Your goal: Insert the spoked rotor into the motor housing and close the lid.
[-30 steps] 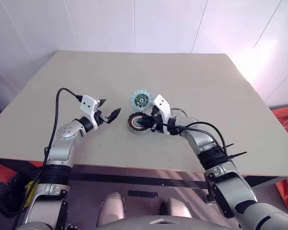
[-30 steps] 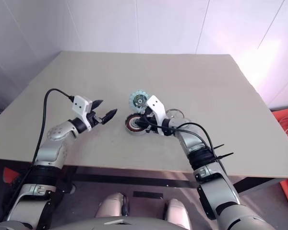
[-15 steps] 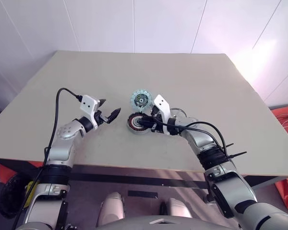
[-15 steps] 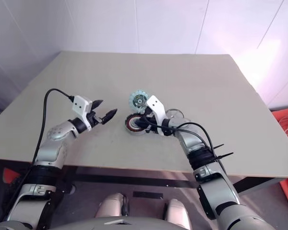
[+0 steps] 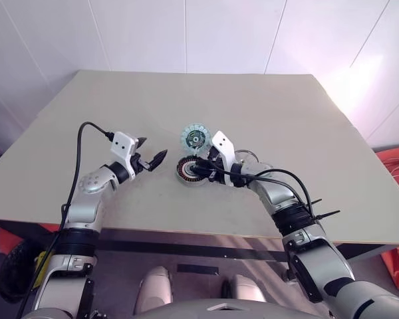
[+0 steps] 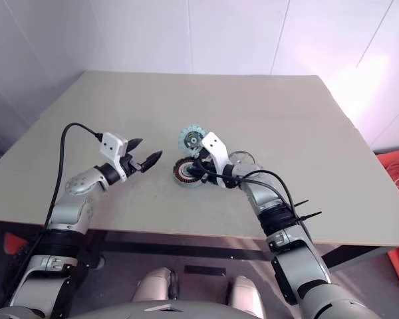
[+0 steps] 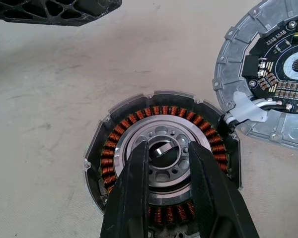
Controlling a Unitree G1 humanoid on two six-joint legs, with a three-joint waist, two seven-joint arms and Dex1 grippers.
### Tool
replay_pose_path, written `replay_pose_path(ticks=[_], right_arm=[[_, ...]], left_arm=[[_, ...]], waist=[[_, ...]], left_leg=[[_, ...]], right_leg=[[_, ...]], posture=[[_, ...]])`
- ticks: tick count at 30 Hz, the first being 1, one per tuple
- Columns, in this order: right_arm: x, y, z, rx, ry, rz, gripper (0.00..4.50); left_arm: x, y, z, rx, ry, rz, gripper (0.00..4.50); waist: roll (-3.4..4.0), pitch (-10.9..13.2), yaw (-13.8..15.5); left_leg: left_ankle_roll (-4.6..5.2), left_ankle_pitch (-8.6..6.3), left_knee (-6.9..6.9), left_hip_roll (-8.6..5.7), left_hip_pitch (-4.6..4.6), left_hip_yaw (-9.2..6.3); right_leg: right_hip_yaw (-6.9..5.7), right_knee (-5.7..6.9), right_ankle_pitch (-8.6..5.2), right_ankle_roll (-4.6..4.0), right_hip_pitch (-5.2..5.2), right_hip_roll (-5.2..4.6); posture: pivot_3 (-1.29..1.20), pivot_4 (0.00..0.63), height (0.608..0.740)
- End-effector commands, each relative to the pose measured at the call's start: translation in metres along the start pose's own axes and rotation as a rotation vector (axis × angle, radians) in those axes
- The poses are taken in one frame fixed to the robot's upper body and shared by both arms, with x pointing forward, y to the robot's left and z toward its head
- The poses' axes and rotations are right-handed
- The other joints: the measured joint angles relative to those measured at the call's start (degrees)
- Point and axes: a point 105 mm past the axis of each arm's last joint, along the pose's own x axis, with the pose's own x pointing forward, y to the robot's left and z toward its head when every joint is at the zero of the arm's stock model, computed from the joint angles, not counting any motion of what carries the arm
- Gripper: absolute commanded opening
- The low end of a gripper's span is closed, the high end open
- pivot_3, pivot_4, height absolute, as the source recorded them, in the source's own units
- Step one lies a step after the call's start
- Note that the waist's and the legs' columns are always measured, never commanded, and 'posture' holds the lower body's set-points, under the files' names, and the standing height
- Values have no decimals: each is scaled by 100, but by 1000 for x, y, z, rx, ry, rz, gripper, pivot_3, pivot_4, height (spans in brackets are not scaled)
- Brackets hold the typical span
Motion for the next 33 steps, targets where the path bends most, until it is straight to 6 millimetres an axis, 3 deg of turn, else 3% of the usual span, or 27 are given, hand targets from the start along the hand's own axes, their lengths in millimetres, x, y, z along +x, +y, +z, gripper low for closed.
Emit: replay_pose_path(ticks=[1,9,12,14,15,28,33], right_arm=[[0,-2,20,-50,-54,-5,1384],[-5,-3,34,-46,-113,-8,1384],[-7,-2,38,-44,-124,3,786],[-7,0,37,-45,-124,8,98],[-7,0,37,-45,-123,9,43],[12,18,21,-14,-69,68,43],[16,16,14,-2,-52,61,43]], left_arm=[[-1,4,15,35,-49,13,4500],[-1,4,14,33,-48,11,4500],[0,3,13,33,-47,10,4500],[0,3,13,33,-47,9,4500],[0,3,13,33,-47,9,4500],[0,5,14,36,-46,13,4500],[-2,5,14,42,-46,17,4500]], waist=[[0,0,0],[0,0,-1],[0,0,-1],[0,0,-1],[0,0,0],[0,0,-4],[-1,0,6]], left_leg=[[0,0,0,0,0,0],[0,0,0,0,0,0],[0,0,0,0,0,0],[0,0,-1,1,0,0],[0,0,0,1,0,0],[0,0,-1,1,0,0],[0,0,-2,0,-1,0]], right_leg=[[0,0,1,-1,0,0],[0,0,0,0,0,0],[0,0,0,0,0,0],[0,0,0,0,0,0],[0,0,0,0,0,1],[0,0,-1,2,-1,1],[0,0,-1,2,0,0]], posture=[[0,0,740],[0,0,740],[0,0,740],[0,0,740],[0,0,740],[0,0,740],[0,0,740]])
